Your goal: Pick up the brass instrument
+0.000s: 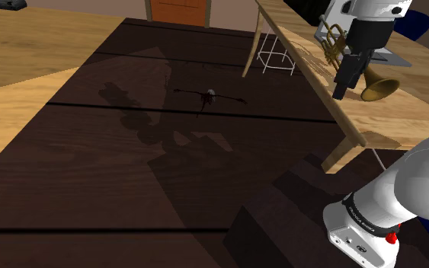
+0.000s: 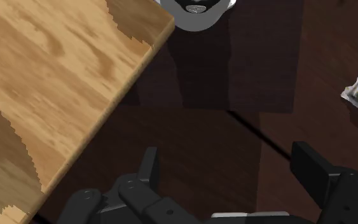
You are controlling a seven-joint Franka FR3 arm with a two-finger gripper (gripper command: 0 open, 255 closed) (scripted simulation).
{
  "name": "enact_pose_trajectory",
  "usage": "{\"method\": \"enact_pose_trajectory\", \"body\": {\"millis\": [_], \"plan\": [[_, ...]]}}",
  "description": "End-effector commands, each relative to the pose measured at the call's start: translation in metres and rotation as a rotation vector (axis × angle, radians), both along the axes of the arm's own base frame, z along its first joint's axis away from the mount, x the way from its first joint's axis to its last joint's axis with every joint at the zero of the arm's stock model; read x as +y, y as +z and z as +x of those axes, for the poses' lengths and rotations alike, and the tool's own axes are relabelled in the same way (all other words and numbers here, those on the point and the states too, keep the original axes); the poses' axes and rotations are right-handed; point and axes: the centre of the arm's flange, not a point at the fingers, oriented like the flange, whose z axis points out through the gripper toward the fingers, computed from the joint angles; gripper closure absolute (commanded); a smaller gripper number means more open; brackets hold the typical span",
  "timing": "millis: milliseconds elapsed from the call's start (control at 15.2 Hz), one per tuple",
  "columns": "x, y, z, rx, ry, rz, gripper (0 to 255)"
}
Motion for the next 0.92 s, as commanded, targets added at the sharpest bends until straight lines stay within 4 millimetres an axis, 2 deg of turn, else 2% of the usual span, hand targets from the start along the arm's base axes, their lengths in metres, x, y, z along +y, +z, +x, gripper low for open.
{"method": "enact_pose_trajectory", "body": {"millis": [0, 462, 858], "plan": [[0.0, 0.0, 0.0, 0.0, 0.0, 0.0, 0], [-0.072, 0.001, 0.045, -0.088, -0.151, -0.02, 0], [-0.139, 0.006, 0.074, -0.163, -0.281, -0.037, 0]]}}
